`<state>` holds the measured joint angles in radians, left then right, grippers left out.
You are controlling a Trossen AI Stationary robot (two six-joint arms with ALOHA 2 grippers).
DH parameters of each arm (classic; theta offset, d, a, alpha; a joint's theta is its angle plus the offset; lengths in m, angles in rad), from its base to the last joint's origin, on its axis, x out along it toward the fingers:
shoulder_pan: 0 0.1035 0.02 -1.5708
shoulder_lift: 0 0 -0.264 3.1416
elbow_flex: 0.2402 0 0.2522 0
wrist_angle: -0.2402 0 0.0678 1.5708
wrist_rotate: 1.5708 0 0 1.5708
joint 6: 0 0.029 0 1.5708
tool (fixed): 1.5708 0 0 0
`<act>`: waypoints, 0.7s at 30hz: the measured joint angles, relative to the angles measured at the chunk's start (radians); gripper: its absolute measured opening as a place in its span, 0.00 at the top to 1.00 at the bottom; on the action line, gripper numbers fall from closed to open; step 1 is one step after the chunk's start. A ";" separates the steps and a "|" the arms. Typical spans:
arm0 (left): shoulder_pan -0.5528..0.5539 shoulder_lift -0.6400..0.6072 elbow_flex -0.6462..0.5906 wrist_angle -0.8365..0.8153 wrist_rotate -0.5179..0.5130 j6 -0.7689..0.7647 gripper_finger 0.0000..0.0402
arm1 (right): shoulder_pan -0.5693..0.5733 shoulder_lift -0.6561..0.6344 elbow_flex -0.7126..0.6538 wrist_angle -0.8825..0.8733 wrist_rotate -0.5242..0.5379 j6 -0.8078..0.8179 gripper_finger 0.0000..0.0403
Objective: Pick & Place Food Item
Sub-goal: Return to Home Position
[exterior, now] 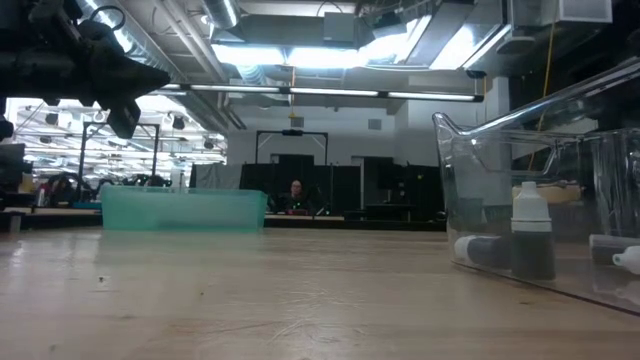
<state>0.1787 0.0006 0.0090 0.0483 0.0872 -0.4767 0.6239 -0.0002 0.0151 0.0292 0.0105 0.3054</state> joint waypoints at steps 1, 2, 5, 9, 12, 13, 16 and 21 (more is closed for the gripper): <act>0.000 0.000 0.000 0.000 0.000 0.000 0.97 | 0.000 0.000 0.000 0.000 0.000 0.000 0.93; 0.000 0.000 0.000 0.000 0.000 0.000 0.97 | 0.000 0.000 0.000 0.000 0.000 0.000 0.93; 0.000 0.000 0.000 0.000 0.000 0.000 0.97 | 0.000 0.000 0.000 0.000 0.000 0.000 0.93; 0.000 0.000 0.000 0.000 0.000 0.000 0.98 | 0.000 0.000 0.000 0.000 0.000 0.000 0.93; 0.000 0.000 0.000 0.000 0.000 0.000 0.98 | 0.000 0.000 0.000 0.000 0.000 0.000 0.93; 0.000 0.000 0.000 0.000 0.000 0.000 0.98 | 0.000 0.000 0.000 0.000 0.000 0.000 0.93; 0.000 0.000 0.000 0.000 0.000 0.000 0.97 | 0.000 0.000 0.000 0.000 0.000 0.000 0.93; 0.000 0.000 0.000 0.000 0.000 0.000 0.97 | 0.000 0.000 0.000 0.000 0.000 0.000 0.93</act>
<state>0.1787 0.0006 0.0090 0.0483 0.0872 -0.4767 0.6239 -0.0002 0.0151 0.0292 0.0105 0.3050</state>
